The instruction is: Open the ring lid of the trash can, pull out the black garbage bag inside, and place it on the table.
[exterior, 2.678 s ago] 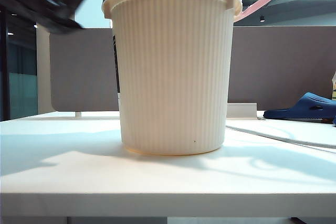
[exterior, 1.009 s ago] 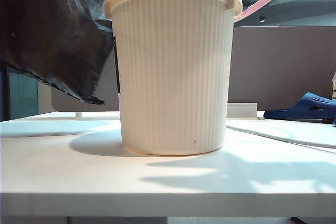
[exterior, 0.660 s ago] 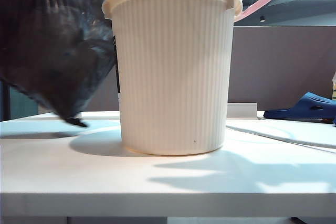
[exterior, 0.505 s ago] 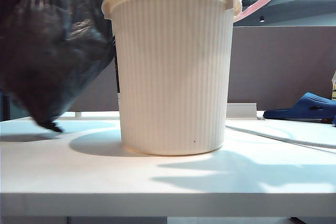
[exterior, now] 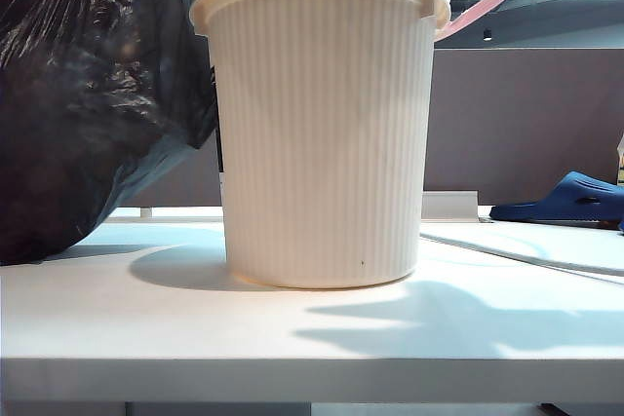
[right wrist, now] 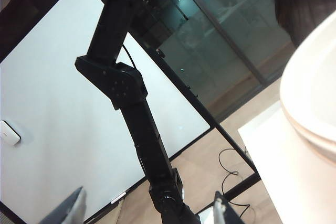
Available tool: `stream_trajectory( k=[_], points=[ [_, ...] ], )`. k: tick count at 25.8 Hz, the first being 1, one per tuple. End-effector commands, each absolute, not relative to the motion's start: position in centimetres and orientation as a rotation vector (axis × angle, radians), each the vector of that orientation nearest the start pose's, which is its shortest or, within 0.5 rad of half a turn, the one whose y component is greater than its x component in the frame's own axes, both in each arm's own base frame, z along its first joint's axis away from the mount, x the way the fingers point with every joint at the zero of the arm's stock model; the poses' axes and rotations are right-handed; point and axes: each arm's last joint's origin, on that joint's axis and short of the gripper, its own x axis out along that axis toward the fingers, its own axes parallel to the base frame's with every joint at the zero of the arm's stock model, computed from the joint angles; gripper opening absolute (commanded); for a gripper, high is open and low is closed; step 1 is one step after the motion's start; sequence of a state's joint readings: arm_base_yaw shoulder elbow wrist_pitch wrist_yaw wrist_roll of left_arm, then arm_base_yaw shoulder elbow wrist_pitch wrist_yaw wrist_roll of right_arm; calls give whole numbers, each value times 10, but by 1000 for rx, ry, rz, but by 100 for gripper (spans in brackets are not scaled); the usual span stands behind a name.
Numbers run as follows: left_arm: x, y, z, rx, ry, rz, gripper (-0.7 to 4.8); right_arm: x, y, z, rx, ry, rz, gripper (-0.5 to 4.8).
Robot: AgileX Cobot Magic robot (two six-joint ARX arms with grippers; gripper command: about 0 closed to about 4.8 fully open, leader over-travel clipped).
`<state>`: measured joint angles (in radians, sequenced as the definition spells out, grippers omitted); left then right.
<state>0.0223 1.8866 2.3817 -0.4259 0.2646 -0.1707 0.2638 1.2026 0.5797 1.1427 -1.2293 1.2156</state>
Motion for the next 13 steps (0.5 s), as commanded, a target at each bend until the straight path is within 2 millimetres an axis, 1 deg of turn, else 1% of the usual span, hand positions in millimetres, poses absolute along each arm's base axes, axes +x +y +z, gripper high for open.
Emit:
stream_trajectory(
  k=[1,10,13],
  points=[
    [392,-6,526,-142,-52,-273,-6,209,85,289,699,408,1510,306],
    [410,-29,505,-127,29,-318,-6,203,84,266,736,468,1481,306],
    [416,-34,498,-128,56,-326,-6,201,83,261,741,472,1476,306]
  ],
)
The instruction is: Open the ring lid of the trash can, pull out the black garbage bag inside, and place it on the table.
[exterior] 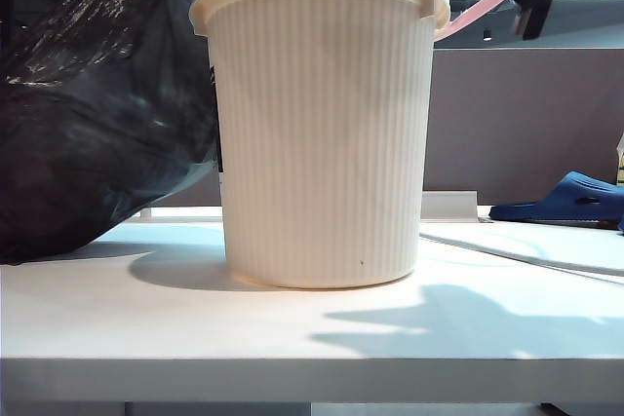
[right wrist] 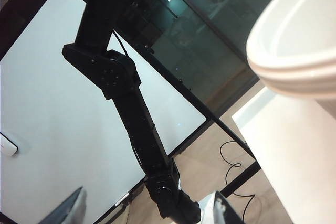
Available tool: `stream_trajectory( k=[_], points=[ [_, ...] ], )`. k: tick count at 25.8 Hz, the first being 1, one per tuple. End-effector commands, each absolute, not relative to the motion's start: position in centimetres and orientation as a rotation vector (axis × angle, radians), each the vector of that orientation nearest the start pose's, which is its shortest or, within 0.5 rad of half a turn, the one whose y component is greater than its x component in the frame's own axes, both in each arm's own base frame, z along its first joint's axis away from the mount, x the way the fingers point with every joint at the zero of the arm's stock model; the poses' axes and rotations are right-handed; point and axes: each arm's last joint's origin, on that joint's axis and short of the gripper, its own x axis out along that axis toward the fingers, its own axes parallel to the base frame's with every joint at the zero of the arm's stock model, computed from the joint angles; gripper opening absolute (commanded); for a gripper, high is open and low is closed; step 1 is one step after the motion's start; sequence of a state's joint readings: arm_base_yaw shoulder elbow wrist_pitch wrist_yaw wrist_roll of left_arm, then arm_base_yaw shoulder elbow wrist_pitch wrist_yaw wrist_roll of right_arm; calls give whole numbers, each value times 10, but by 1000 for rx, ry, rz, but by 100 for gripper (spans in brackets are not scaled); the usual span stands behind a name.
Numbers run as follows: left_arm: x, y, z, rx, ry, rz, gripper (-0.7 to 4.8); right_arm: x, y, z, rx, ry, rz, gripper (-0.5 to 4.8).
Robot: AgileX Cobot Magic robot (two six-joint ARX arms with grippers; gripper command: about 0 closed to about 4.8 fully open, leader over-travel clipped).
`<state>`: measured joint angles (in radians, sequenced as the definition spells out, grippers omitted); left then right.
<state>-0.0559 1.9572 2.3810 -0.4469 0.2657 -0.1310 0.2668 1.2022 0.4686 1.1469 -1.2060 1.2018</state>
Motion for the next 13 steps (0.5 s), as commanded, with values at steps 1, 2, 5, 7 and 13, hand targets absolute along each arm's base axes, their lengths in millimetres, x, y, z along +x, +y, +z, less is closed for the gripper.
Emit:
stream_trajectory(
  k=[1,2,5,7,13],
  points=[
    [416,-36,496,-126,63,-329,-6,200,83,259,743,476,1474,306],
    [418,-38,493,-119,71,-330,-6,199,83,258,746,481,1472,306],
    [422,-38,485,-110,96,-319,-6,198,83,254,751,491,1469,306],
    [425,-38,479,-113,119,-318,-6,198,82,253,753,494,1467,306],
    [433,-39,459,-116,176,-314,-6,198,82,253,752,499,1470,306]
  ],
)
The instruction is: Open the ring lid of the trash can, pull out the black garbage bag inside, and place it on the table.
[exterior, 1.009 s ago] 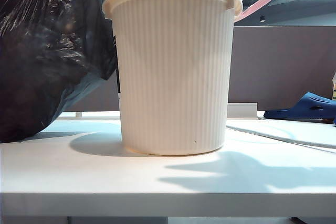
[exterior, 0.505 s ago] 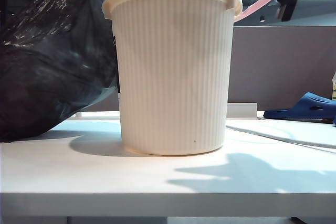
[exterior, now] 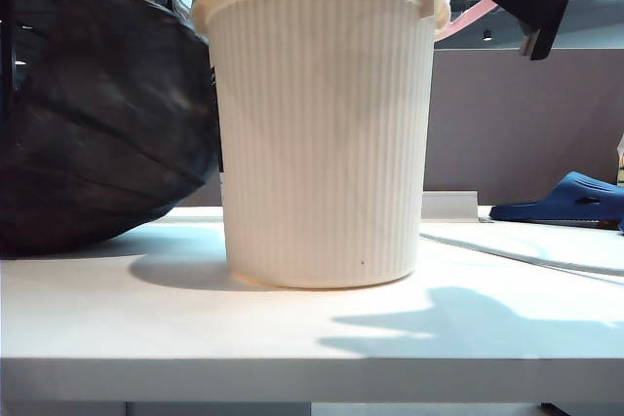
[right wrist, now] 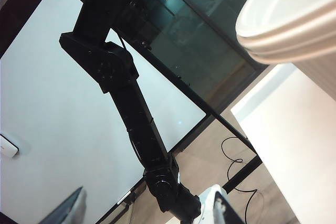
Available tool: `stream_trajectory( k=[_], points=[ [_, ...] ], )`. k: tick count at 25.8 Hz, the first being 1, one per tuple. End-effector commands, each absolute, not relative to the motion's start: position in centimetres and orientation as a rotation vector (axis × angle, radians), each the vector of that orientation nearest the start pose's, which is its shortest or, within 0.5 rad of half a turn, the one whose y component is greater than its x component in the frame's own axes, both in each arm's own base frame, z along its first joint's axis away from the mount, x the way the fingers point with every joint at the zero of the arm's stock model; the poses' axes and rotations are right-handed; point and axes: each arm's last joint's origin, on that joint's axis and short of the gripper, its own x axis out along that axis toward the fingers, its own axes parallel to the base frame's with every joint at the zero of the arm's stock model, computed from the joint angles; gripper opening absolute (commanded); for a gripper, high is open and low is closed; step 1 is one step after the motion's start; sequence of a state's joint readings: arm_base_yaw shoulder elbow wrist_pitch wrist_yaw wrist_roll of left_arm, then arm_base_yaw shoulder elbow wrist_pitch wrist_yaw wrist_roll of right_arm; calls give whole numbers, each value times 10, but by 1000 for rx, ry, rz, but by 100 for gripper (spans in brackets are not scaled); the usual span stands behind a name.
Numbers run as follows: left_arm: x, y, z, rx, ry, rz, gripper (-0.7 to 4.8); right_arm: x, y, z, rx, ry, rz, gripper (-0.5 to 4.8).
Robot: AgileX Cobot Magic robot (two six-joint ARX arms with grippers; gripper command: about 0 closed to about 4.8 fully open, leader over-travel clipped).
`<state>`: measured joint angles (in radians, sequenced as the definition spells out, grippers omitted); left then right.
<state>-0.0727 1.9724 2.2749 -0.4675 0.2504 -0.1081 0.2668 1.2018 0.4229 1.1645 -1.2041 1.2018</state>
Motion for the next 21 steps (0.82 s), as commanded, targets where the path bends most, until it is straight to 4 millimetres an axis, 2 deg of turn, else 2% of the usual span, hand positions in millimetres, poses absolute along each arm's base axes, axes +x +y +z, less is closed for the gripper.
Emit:
stream_trajectory(
  k=[1,14,21],
  points=[
    [434,-39,456,-114,181,-314,-6,198,82,253,753,499,1470,306],
    [445,-48,432,-100,247,-350,-6,197,83,250,759,511,1466,306],
    [454,-57,416,-101,309,-364,-6,192,81,237,780,541,1447,306]
  ],
)
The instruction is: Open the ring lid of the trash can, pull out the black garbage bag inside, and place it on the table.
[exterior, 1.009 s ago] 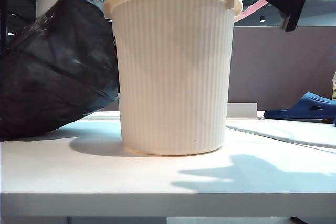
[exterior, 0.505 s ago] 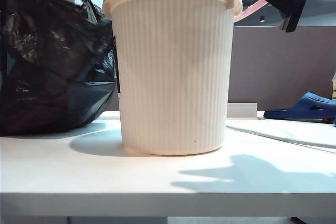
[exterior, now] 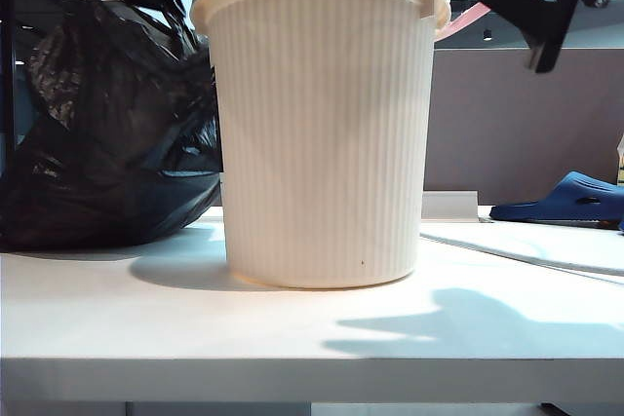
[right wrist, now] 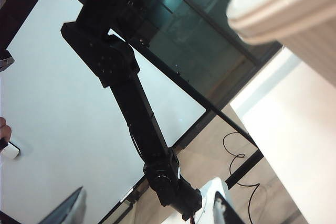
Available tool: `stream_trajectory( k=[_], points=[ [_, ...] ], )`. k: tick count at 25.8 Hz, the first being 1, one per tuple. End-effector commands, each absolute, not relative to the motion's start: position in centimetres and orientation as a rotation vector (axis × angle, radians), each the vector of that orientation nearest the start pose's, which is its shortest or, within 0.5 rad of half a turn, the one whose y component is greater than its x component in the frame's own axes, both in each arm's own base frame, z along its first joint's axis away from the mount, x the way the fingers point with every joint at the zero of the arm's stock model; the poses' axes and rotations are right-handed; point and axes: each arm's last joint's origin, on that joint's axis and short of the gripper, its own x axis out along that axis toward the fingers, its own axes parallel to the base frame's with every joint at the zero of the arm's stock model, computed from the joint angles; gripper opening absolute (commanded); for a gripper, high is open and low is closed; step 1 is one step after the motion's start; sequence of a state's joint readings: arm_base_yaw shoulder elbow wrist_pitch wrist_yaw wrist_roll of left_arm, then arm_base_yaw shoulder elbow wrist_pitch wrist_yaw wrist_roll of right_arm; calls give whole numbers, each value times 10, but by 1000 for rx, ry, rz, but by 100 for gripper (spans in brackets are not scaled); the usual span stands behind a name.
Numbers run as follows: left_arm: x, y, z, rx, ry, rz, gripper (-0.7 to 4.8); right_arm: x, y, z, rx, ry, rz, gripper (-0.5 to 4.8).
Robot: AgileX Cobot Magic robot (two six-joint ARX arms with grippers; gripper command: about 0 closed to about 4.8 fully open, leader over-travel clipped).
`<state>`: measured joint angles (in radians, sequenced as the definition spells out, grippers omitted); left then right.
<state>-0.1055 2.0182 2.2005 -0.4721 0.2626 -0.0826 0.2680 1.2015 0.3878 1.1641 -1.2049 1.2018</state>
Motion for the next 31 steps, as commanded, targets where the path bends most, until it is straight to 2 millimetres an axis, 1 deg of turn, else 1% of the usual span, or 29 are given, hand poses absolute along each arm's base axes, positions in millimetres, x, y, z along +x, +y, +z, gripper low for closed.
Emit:
stream_trajectory(
  k=[1,7,12,13,14,16,18,19,21,22,25,26,28,31],
  points=[
    [455,-57,414,-101,312,-364,-6,190,81,234,784,544,1443,306],
    [461,-59,410,-100,298,-367,-6,182,78,220,805,555,1419,306],
    [466,-60,403,-101,307,-372,-4,181,78,218,809,560,1416,306],
    [466,-60,402,-102,312,-374,6,181,78,218,809,560,1416,306],
    [467,-60,401,-103,315,-375,34,181,78,218,809,560,1417,306],
    [467,-63,400,-102,317,-383,127,181,78,218,809,561,1416,306],
    [468,-63,401,-102,311,-384,199,181,78,218,809,561,1416,306],
    [468,-63,401,-102,306,-384,214,181,78,218,810,561,1416,306],
    [468,-63,402,-106,299,-384,225,181,78,218,809,561,1416,306],
    [468,-63,402,-108,298,-384,245,181,78,218,809,561,1416,306],
    [466,-63,404,-111,299,-374,342,181,78,218,809,561,1416,306],
    [466,-62,404,-110,298,-371,369,181,78,218,809,561,1416,306],
    [465,-62,406,-109,295,-366,405,181,78,218,809,561,1417,306],
    [460,-61,413,-108,280,-364,406,181,78,218,808,558,1418,306]
  ],
)
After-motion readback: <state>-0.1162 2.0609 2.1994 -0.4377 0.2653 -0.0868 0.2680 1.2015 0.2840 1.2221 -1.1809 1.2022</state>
